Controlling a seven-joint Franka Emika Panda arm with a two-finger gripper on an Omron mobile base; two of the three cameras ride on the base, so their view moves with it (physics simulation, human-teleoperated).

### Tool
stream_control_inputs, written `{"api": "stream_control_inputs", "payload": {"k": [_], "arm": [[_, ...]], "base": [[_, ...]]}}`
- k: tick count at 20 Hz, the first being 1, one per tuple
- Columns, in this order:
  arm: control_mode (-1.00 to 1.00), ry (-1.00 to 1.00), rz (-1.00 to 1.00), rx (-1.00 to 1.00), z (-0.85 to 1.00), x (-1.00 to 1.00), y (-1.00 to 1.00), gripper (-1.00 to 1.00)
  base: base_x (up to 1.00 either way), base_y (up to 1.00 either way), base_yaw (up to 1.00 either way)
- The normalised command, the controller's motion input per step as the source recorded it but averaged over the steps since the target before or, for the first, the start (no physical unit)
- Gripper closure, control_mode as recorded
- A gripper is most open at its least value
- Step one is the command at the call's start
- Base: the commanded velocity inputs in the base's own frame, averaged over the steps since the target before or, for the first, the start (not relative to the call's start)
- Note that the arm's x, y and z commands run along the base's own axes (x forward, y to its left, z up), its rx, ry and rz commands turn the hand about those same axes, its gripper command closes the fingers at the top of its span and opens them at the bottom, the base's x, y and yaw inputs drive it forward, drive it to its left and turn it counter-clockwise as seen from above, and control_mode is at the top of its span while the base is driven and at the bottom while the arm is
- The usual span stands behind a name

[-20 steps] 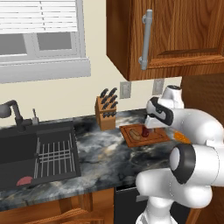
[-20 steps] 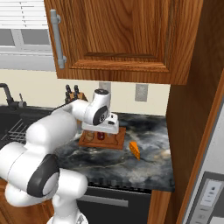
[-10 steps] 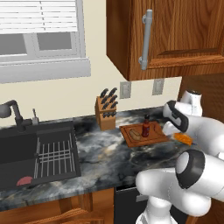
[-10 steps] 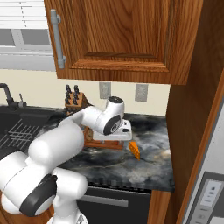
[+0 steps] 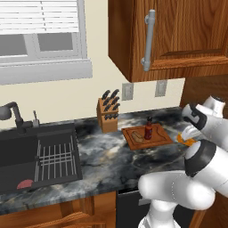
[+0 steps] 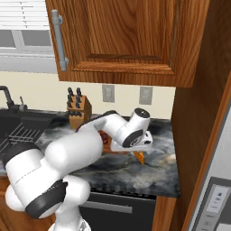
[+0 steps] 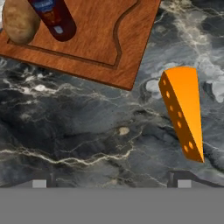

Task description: Retrieve the reheated potato from the microwave, then place the potato, cheese, and condiment on the cutting board.

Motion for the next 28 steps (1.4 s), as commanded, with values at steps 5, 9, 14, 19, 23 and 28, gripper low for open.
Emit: {"api": "stream_control_inputs", "payload": {"k": [5,9,14,19,23,28], "arm": [[-1.00,-0.04,0.06,0.04,-0.08,0.14,-0.33,-1.00],[-1.00,0.01,0.01,0.00,-0.02,0.31,-0.23,-1.00],[-1.00,0.06,0.00,0.00,0.00,0.39,-0.16,-1.00],[-1.00,0.02,0.01,0.00,-0.25,0.10,-0.02,-1.00],[-1.00,0.01,0.02,0.00,-0.34,0.14,0.00,-1.00],[-1.00,0.01,0.02,0.00,-0.31,0.23,0.00,-1.00]], "base": [[0.00,0.00,0.00],[0.00,0.00,0.00],[0.00,0.00,0.00],[0.00,0.00,0.00],[0.00,0.00,0.00],[0.00,0.00,0.00]]}}
